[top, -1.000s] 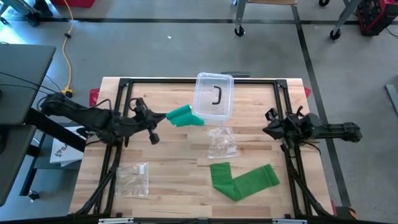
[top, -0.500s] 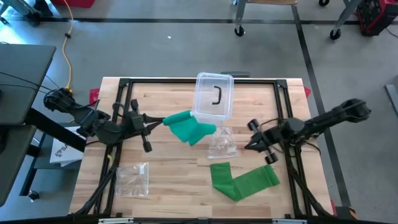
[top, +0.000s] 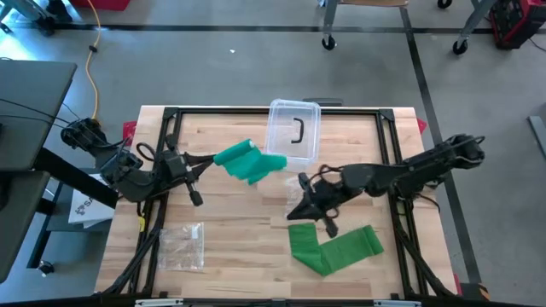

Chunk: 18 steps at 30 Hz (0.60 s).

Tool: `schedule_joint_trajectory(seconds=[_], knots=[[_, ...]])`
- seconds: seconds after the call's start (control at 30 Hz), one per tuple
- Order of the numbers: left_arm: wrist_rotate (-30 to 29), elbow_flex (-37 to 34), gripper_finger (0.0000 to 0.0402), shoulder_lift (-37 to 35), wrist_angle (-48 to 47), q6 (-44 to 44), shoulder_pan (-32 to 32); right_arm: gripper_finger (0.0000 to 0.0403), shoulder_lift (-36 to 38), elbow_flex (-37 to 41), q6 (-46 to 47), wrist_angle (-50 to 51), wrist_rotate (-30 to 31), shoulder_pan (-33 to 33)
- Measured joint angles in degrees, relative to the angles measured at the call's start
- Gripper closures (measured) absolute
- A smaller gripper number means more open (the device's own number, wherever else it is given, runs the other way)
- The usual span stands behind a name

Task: Roll bandage
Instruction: Roll the blue bandage

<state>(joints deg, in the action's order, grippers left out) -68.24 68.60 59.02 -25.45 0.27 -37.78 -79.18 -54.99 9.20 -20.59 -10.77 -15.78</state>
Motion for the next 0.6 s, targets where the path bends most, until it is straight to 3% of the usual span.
schedule_joint_trajectory(seconds=[0.17, 0.33, 0.47, 0.6], knots=[[-0.7, 0.0, 0.0401, -0.2, 0.0, 0.0, -0.6, 0.0392, -3.3, -11.4, -5.2, 21.7, 0.5, 0.0], [-0.6, 0.0, 0.0401, -0.2, -0.1, 0.0, -0.6, 0.0324, -4.1, -16.0, -2.1, 40.0, 5.0, 0.0], [-0.6, 0.0, 0.0401, -0.2, -0.1, -0.6, -0.6, 0.0241, -4.1, -9.2, 2.9, 39.3, 10.7, 0.7], [0.4, 0.0, 0.0401, -0.2, 0.0, -0.7, -0.6, 0.0178, -4.2, 1.1, 6.0, 24.7, 18.4, 3.3]])
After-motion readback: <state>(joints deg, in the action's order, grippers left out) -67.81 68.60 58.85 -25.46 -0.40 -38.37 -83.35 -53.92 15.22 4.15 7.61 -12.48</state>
